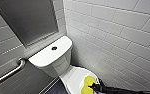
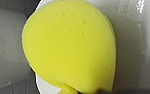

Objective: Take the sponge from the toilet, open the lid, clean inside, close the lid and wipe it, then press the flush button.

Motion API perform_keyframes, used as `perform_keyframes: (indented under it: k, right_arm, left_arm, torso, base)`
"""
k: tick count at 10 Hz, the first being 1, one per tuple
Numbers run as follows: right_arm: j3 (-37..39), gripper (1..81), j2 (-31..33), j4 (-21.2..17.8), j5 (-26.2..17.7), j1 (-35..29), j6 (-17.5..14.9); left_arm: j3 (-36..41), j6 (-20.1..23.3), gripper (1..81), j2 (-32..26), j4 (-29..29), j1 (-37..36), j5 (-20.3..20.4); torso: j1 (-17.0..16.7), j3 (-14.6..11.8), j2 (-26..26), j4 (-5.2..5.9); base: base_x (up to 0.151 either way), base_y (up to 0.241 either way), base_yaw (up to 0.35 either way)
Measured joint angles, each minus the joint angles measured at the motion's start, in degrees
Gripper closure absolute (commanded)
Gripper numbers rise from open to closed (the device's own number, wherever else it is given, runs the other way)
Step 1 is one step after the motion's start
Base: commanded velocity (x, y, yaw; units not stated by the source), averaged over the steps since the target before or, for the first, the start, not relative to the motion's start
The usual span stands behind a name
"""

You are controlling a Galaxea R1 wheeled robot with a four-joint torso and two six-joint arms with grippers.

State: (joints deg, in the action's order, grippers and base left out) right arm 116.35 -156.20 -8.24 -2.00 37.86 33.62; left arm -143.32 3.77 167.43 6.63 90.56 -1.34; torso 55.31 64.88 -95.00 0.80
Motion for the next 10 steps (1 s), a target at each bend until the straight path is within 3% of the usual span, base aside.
perform_keyframes:
  k: [3, 10]
  right_arm:
    - [-6.03, 81.1, 7.28, 0.41, 4.47, 4.44, 0.09]
    - [-19.30, 81.1, 26.10, 0.65, 5.85, 14.31, 0.11]
  left_arm:
    - [0.00, 0.04, 1.0, 0.02, 0.00, 0.00, -0.02]
    - [0.05, 0.09, 1.0, 0.02, 0.01, -0.02, 0.07]
  torso:
    - [0.00, -0.02, 0.00, 0.00]
    - [0.00, -0.02, 0.00, 0.00]
  base:
    - [0.000, 0.000, 0.000]
    - [0.000, 0.000, 0.000]
